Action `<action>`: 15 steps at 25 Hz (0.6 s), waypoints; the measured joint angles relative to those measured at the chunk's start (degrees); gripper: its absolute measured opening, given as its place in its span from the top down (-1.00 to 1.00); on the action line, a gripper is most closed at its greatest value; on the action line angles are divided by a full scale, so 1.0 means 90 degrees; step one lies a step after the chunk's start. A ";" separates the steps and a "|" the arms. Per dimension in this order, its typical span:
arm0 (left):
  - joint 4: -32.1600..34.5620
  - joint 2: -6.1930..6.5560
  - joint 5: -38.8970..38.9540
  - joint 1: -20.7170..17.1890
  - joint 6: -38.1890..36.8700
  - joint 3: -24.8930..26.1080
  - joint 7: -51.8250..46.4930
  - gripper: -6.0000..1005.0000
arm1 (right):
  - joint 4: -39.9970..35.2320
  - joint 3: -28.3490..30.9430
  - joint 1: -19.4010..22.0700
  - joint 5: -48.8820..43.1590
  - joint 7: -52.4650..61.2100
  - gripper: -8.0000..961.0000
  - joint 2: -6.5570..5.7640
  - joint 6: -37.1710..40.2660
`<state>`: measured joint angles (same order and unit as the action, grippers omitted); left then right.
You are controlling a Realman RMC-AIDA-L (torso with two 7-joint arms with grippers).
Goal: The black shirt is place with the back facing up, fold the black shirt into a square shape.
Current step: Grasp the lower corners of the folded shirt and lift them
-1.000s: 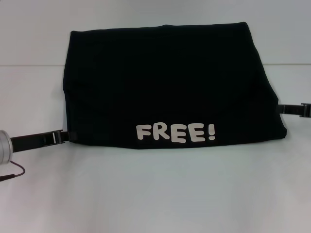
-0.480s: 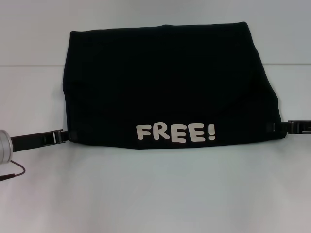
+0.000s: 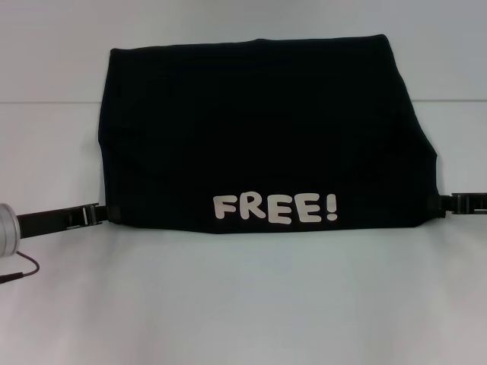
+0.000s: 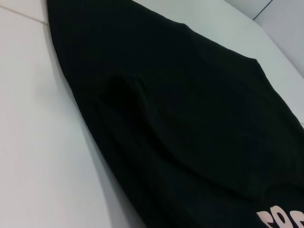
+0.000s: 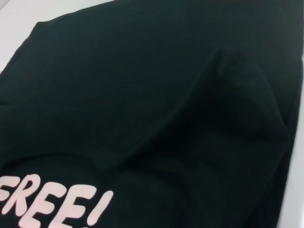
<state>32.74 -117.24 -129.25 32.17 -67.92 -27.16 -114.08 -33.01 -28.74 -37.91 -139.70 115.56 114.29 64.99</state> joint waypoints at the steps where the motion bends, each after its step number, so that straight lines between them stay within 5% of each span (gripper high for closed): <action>1: -0.0004 0.0000 -0.0001 -0.0001 0.0005 0.0000 0.0000 0.96 | 0.0002 0.0004 0.0014 0.0001 -0.0018 0.46 -0.0001 0.0001; 7: 0.0009 -0.0004 -0.0005 -0.0059 -0.0082 0.0000 -0.0010 0.96 | -0.0012 0.0058 0.0194 0.0116 -0.0198 0.91 -0.0039 0.0191; 15: 0.0542 0.0001 0.0000 -0.0435 -0.1435 0.0138 -0.0111 0.96 | -0.0046 0.0083 0.0802 0.0669 -0.0834 0.91 -0.0232 0.1175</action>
<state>37.62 -117.24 -129.25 28.25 -80.83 -25.92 -115.08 -33.42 -27.99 -30.69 -133.68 108.05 112.20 75.57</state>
